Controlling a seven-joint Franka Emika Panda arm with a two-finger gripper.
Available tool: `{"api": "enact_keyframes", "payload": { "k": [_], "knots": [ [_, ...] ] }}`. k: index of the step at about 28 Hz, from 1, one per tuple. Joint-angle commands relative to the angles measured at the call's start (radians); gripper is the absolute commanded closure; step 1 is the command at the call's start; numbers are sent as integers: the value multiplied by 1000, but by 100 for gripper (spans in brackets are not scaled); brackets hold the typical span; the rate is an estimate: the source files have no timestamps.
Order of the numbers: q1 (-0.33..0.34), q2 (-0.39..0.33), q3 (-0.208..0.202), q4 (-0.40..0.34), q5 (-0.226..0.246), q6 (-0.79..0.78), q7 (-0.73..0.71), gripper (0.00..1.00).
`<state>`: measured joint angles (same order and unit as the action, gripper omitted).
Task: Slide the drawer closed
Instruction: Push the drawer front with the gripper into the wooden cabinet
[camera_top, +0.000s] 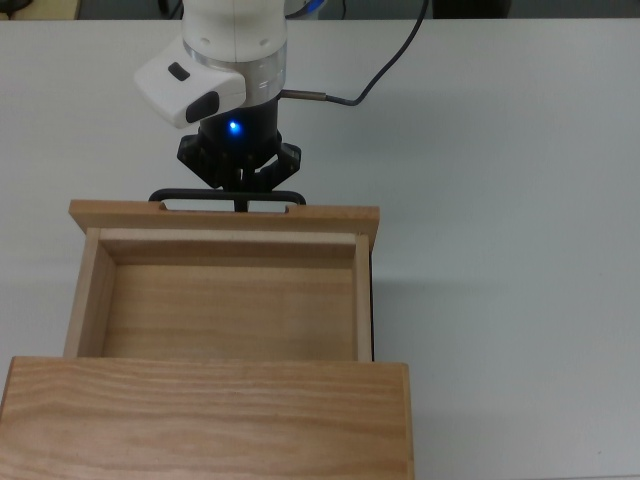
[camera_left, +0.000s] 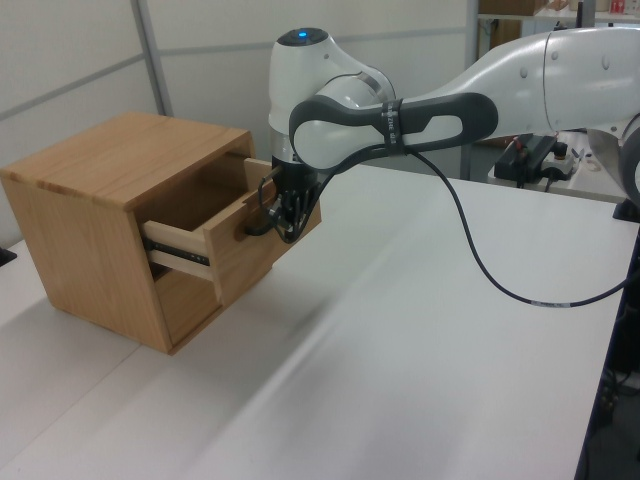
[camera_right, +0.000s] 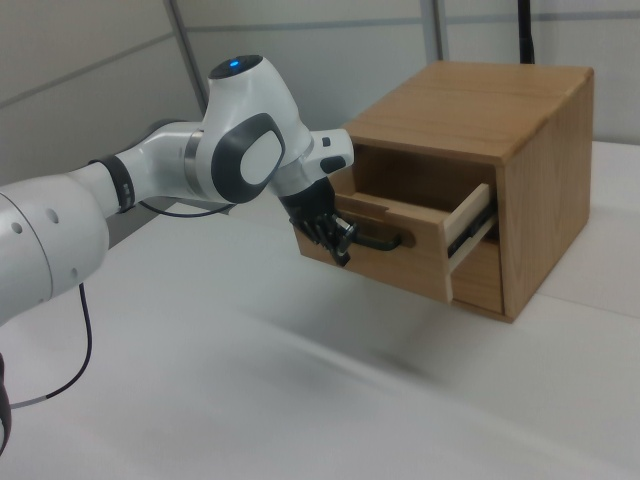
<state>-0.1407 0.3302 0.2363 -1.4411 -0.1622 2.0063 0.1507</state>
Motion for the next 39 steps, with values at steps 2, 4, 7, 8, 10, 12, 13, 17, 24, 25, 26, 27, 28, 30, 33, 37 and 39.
{"api": "enact_keyframes", "payload": {
  "k": [2, 4, 7, 8, 10, 12, 13, 17, 24, 25, 26, 27, 28, 30, 33, 37, 39],
  "knots": [
    [1, 27, 3, 33, -30, 84, 50, 100],
    [1, 33, 3, 36, -30, 110, 50, 100],
    [1, 52, 3, 37, -31, 186, 50, 100],
    [1, 53, 3, 36, -31, 204, 50, 100],
    [1, 62, 1, 37, -33, 235, 50, 100],
    [1, 72, 1, 37, -34, 270, 50, 100],
    [0, 73, 1, 37, -36, 282, 50, 100],
    [0, 89, 0, 37, -45, 356, 50, 100],
    [0, 124, -3, 37, -59, 485, 50, 100],
    [0, 128, -3, 39, -62, 497, 50, 100],
    [0, 130, -3, 39, -66, 511, 50, 100],
    [0, 135, -3, 39, -76, 540, 50, 100],
    [0, 141, -3, 39, -79, 555, 50, 100],
    [0, 150, -3, 39, -83, 584, 50, 100],
    [0, 165, -5, 37, -102, 637, 50, 100],
    [-3, 187, -6, 38, -125, 704, 50, 100],
    [-3, 194, -6, 37, -132, 736, 50, 100]
  ]
}}
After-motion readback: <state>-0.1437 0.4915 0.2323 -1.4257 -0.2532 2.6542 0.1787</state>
